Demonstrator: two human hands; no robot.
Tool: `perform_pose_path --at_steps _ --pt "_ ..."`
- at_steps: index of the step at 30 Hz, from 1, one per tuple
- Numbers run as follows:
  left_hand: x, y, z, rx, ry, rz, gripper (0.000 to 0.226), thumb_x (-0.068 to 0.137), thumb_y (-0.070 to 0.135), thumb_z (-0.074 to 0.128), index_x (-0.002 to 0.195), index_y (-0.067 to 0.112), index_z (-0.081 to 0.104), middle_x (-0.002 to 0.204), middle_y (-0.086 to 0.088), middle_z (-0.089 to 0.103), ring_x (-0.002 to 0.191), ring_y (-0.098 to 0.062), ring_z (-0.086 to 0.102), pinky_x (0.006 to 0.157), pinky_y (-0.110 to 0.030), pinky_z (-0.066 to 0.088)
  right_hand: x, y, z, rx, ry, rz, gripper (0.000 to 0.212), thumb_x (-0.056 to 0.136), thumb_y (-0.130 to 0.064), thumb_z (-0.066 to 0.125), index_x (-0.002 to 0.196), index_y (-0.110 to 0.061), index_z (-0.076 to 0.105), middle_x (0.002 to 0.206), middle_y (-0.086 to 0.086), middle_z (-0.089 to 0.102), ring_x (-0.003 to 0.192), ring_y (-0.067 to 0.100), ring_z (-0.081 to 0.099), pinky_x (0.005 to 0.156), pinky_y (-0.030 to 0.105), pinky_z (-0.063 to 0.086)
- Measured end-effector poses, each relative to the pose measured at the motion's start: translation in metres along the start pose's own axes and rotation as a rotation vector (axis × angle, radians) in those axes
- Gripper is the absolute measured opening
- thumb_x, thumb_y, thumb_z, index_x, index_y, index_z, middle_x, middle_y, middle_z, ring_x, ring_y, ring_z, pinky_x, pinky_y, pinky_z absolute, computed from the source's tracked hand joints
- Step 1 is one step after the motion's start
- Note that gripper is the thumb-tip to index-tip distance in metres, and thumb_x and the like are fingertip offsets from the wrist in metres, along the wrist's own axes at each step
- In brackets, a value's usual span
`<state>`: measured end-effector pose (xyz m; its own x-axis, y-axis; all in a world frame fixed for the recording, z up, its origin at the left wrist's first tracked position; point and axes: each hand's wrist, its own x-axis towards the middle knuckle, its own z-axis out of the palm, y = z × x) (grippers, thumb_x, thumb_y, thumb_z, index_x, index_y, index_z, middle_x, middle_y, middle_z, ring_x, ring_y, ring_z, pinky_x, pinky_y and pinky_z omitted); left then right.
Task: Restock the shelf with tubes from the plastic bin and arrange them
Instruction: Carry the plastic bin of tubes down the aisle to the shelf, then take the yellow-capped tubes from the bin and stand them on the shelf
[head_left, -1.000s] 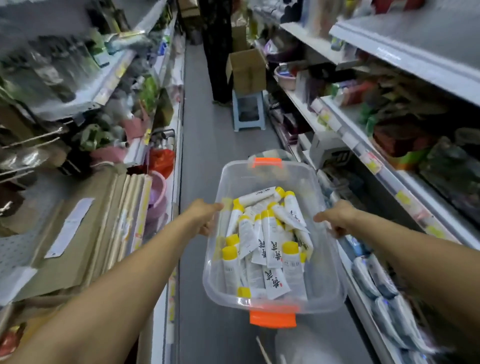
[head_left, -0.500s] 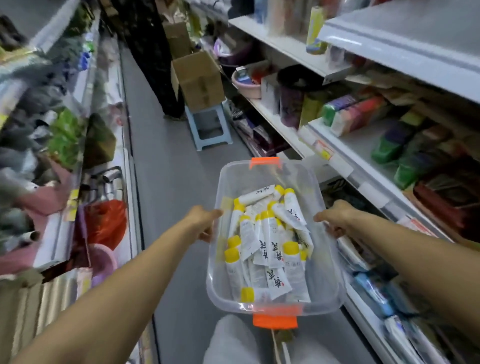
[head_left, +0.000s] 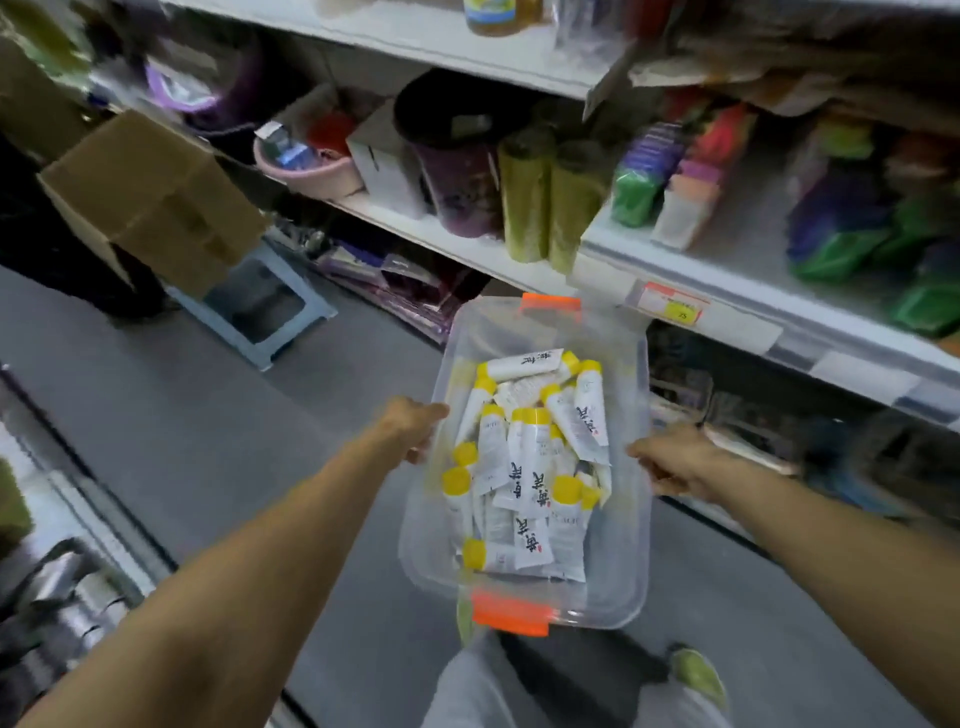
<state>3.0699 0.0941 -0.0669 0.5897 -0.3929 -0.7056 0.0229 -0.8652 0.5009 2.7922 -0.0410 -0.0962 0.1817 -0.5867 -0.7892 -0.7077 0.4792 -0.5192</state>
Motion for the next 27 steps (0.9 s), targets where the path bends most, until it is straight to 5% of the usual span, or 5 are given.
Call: perform_pose_path --at_steps 7,11,17,21,27 --pt "0.089 0.026 -0.008 0.215 -0.086 0.073 0.012 0.085 0.013 0.06 0.08 0.002 0.06 0.076 -0.017 0.055 0.066 -0.028 0.052 0.07 -0.035 0.047 0.005 0.001 0.057 0.199 0.081 0.169 0.022 0.089 -0.003 0.058 0.069 -0.007 0.051 0.061 0.009 0.049 0.053 0.019 0.048 0.041 0.021 0.046" --pt "0.111 0.028 0.003 0.301 -0.138 0.071 0.019 0.085 0.011 0.06 0.068 0.007 0.052 0.063 -0.012 0.047 0.053 -0.024 0.042 0.055 -0.025 0.037 0.014 0.004 0.074 0.322 0.093 0.222 0.005 0.089 -0.006 0.061 0.084 -0.005 0.061 0.066 0.009 0.059 0.06 0.02 0.055 0.058 0.028 0.051" --pt "0.121 0.029 0.009 0.292 -0.143 0.098 0.018 0.087 0.017 0.06 0.079 0.001 0.062 0.084 -0.018 0.055 0.062 -0.027 0.051 0.067 -0.032 0.043 0.022 -0.002 0.076 0.305 0.106 0.256 0.035 0.087 -0.017 0.066 0.116 -0.001 0.057 0.1 0.016 0.063 0.086 0.029 0.062 0.083 0.043 0.054" --pt "0.112 0.02 0.012 0.559 0.025 0.365 0.05 0.089 0.022 0.059 0.135 0.006 0.049 0.133 -0.017 0.045 0.124 -0.034 0.046 0.102 -0.036 0.039 0.022 -0.003 0.08 -0.188 0.391 -0.007 0.051 0.086 -0.018 0.063 0.132 -0.004 0.045 0.131 0.017 0.049 0.122 0.034 0.047 0.099 0.045 0.045" --pt "0.095 -0.001 0.043 0.537 -0.137 0.699 0.037 0.089 0.014 0.058 0.125 0.015 0.058 0.119 -0.007 0.051 0.109 -0.025 0.057 0.093 -0.034 0.047 0.04 -0.037 0.09 -0.634 0.257 -0.489 0.041 0.092 -0.015 0.051 0.133 -0.019 0.048 0.129 0.002 0.047 0.122 0.021 0.042 0.086 0.034 0.044"
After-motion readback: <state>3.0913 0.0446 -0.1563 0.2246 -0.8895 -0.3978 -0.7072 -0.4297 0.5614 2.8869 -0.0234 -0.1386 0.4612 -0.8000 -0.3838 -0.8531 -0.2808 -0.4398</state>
